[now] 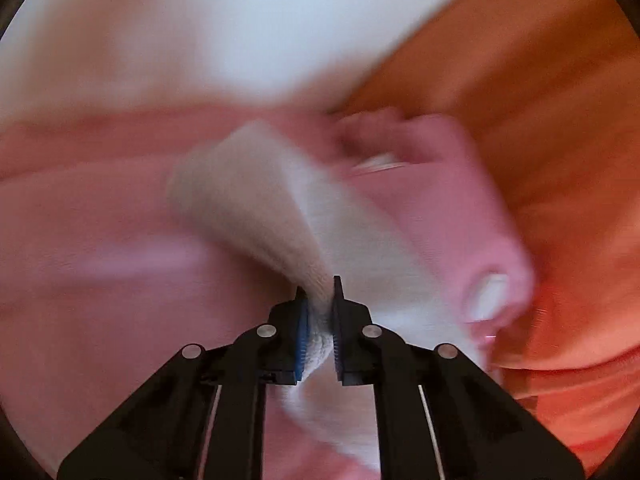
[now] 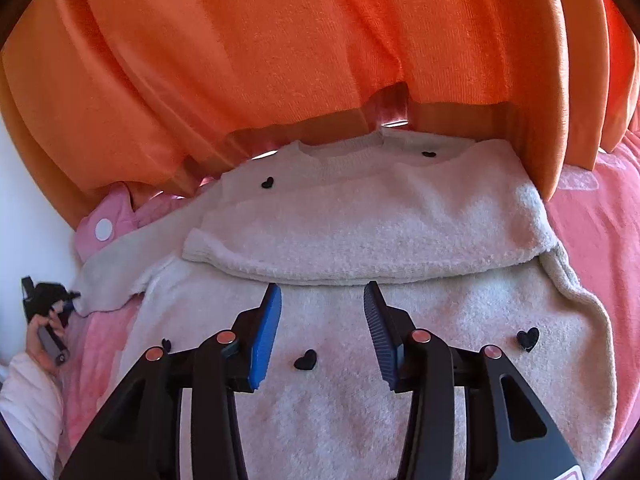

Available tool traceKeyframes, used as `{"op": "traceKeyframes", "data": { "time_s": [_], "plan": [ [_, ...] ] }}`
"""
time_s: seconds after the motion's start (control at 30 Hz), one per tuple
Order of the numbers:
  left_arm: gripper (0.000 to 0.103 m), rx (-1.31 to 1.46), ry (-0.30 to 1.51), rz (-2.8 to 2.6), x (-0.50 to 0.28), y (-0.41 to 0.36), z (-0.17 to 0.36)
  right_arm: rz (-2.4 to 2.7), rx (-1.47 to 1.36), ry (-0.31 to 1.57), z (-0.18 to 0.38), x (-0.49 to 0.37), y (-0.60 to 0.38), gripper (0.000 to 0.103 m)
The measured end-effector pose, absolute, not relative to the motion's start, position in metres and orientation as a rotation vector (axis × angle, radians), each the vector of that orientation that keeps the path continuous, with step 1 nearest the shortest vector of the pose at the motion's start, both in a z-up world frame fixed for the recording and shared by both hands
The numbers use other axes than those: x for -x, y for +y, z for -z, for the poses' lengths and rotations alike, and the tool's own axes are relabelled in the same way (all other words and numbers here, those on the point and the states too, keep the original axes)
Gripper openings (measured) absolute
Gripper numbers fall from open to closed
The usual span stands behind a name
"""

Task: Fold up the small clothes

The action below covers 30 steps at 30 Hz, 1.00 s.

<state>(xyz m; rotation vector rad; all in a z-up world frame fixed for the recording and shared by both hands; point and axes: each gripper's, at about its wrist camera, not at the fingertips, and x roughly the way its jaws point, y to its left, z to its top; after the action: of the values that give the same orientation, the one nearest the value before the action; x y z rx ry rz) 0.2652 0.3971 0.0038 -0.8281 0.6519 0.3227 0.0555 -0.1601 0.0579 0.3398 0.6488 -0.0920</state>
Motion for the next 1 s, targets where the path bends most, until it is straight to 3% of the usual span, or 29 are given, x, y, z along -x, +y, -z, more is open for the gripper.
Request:
{"op": "traceKeyframes", "data": {
  "time_s": [0.23,0.3,0.43,0.6,0.63,0.67,0.7,0.97,1.0],
  "plan": [
    [0.009,0.481,0.54,0.194,-0.263,0.167,-0.131,0.12,-0.373,0.598,-0.067,-0.04,-0.178,0.047],
    [0.01,0.447,0.587,0.33,-0.253,0.096,-0.131,0.137,-0.382,0.6,-0.065,-0.041,-0.187,0.049],
    [0.027,0.428,0.81,0.433,-0.229,-0.008,-0.06,0.202,-0.342,0.636,-0.053,-0.049,-0.208,0.054],
    [0.032,0.507,0.919,0.31,-0.226,0.031,-0.014,0.205,-0.359,0.695,-0.039,-0.065,-0.232,0.061],
    [0.037,0.55,0.894,0.26,-0.226,0.053,-0.016,0.185,-0.378,0.698,-0.039,-0.068,-0.234,0.063],
    [0.049,0.579,0.873,0.214,-0.23,0.07,-0.017,0.163,-0.4,0.701,-0.038,-0.074,-0.236,0.066],
    [0.05,0.597,0.866,0.169,-0.234,0.085,-0.015,0.152,-0.418,0.71,-0.037,-0.078,-0.237,0.066],
    [0.049,0.851,0.886,0.071,-0.243,0.177,0.017,0.121,-0.587,0.82,-0.01,-0.101,-0.235,0.067],
    [0.048,0.864,0.883,0.072,-0.238,0.181,0.016,0.109,-0.587,0.833,-0.006,-0.103,-0.232,0.063]
  ]
}}
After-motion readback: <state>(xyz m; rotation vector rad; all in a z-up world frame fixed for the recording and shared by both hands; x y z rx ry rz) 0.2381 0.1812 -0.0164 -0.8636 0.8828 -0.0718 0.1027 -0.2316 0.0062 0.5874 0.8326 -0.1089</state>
